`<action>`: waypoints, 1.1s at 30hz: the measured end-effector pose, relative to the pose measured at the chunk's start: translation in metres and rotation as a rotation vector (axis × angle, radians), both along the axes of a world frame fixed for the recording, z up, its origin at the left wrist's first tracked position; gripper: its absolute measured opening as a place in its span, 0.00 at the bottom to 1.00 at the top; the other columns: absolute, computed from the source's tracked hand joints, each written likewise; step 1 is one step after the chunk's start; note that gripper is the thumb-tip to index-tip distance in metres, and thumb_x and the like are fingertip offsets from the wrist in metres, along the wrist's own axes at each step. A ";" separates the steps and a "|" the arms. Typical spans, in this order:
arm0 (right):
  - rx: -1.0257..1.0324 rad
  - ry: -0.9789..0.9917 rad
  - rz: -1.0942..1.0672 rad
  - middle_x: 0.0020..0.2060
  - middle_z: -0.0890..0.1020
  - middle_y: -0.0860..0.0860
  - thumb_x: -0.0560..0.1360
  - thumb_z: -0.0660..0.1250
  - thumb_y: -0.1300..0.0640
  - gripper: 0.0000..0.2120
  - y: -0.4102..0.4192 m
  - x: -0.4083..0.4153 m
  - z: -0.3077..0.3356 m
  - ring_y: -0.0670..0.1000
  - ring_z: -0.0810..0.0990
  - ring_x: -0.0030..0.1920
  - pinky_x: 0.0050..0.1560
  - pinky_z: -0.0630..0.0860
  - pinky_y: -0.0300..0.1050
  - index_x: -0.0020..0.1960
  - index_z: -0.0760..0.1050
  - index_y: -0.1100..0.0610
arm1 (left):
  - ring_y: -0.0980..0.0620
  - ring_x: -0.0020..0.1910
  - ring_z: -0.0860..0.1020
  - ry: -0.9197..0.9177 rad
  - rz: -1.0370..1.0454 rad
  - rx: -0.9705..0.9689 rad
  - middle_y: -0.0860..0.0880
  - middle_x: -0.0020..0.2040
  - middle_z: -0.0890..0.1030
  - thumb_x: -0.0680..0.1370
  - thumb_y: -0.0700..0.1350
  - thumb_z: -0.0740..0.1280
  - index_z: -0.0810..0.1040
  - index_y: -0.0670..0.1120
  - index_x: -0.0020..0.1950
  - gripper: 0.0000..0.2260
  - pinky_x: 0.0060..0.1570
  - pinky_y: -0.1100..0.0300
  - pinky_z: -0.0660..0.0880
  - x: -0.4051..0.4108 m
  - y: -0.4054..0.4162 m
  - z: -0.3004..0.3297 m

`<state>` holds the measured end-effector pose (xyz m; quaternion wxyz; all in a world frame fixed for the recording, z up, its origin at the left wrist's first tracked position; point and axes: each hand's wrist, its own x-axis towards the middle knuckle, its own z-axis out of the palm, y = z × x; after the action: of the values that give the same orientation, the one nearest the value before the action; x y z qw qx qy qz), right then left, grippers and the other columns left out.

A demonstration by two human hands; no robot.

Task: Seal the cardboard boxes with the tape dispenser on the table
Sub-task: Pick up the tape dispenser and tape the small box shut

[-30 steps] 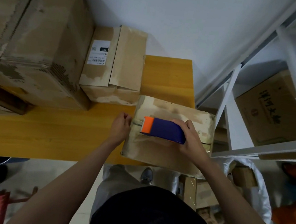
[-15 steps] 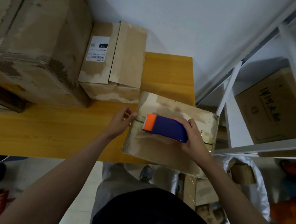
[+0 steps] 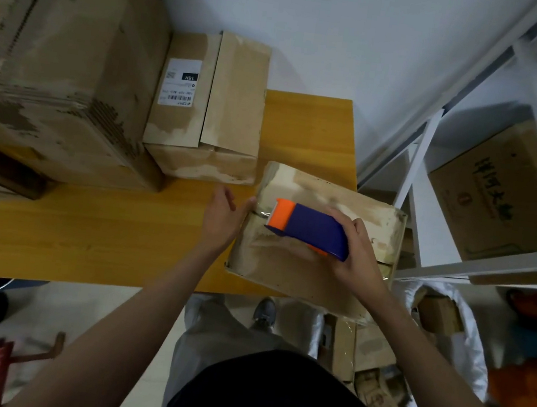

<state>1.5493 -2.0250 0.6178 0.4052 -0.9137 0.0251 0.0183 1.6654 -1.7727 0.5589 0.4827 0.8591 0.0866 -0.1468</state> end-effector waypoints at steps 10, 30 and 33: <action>0.219 0.048 -0.243 0.59 0.74 0.34 0.74 0.73 0.48 0.30 0.015 -0.017 -0.002 0.30 0.74 0.58 0.51 0.71 0.23 0.70 0.60 0.44 | 0.51 0.47 0.77 0.057 0.063 0.033 0.49 0.48 0.80 0.75 0.63 0.70 0.79 0.44 0.53 0.23 0.42 0.60 0.69 -0.018 -0.025 0.010; -0.060 -0.034 -0.007 0.60 0.75 0.48 0.73 0.75 0.60 0.26 -0.007 -0.004 0.003 0.45 0.76 0.59 0.56 0.78 0.51 0.63 0.65 0.47 | 0.54 0.36 0.81 -0.032 -0.217 0.124 0.54 0.35 0.82 0.78 0.57 0.70 0.83 0.53 0.42 0.10 0.34 0.56 0.74 -0.001 -0.002 0.020; -0.033 0.011 -0.062 0.61 0.76 0.47 0.73 0.77 0.58 0.27 -0.031 -0.015 0.008 0.45 0.77 0.61 0.57 0.78 0.49 0.65 0.66 0.48 | 0.53 0.38 0.82 -0.042 -0.214 0.147 0.51 0.39 0.84 0.78 0.57 0.70 0.86 0.47 0.48 0.14 0.36 0.51 0.77 0.007 0.009 0.020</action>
<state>1.5347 -2.0558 0.6261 0.3903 -0.9189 0.0558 0.0103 1.6727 -1.7638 0.5787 0.4015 0.8994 -0.0052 -0.1729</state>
